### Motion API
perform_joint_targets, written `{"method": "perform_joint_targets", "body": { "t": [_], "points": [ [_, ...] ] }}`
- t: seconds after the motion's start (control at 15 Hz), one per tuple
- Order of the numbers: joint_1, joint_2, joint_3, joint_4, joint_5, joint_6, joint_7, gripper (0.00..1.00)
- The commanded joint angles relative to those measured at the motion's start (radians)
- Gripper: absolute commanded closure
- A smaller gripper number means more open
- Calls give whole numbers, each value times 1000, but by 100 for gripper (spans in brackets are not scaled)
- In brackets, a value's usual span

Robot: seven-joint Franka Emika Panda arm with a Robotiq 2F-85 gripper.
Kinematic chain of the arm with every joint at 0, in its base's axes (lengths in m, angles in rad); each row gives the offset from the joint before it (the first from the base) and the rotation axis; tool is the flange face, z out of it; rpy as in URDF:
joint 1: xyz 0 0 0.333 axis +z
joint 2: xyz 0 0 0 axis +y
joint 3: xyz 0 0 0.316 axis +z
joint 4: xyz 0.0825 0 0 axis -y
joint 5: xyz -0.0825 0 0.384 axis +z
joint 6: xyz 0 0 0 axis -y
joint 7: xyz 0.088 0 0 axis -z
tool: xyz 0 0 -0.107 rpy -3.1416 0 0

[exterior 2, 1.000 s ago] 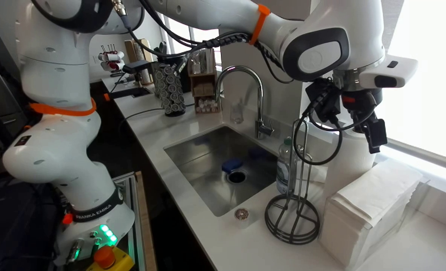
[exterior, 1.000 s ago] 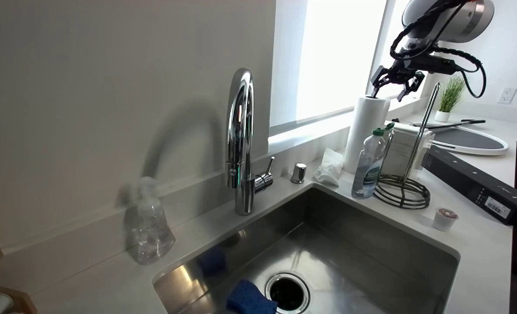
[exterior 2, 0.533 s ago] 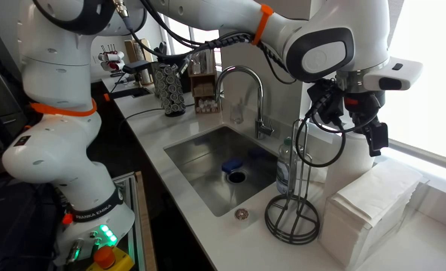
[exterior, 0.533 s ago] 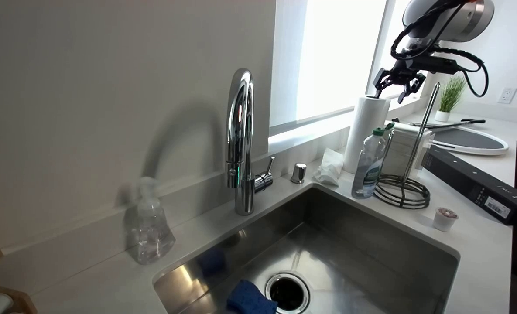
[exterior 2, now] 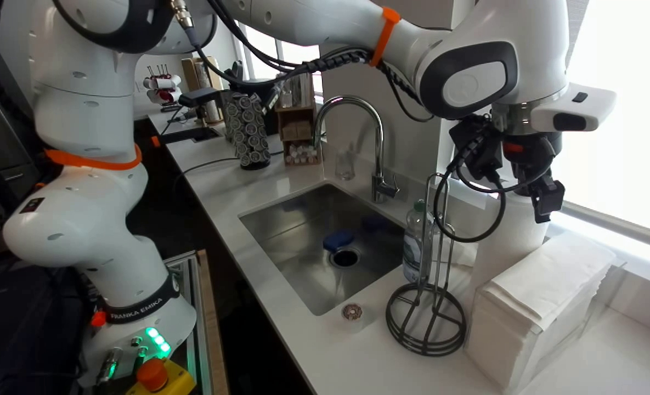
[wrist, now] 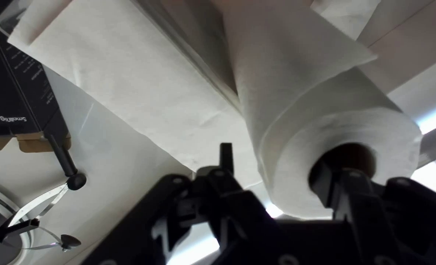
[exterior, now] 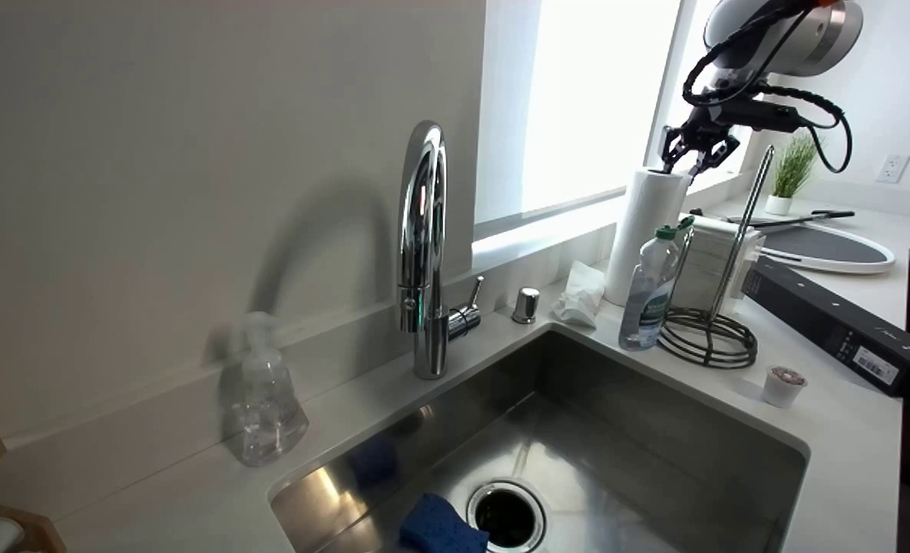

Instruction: Pick up the paper towel roll and place it on the paper towel holder

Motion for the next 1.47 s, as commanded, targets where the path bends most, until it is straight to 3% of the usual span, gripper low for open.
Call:
{"method": "perform_joint_targets", "body": {
  "t": [0.0,0.2,0.47,0.93,1.4],
  "points": [
    [11,21,1,19,8,-3,26,77],
    [41,2,-19,27,-40,-31,84,99],
    [79,-37,-52,82,-116,-124,191,96],
    [112,-156,-47,234,-203,-439,276,96],
    [121,-231,-46,391,-343,-610,334,96]
  ]
}}
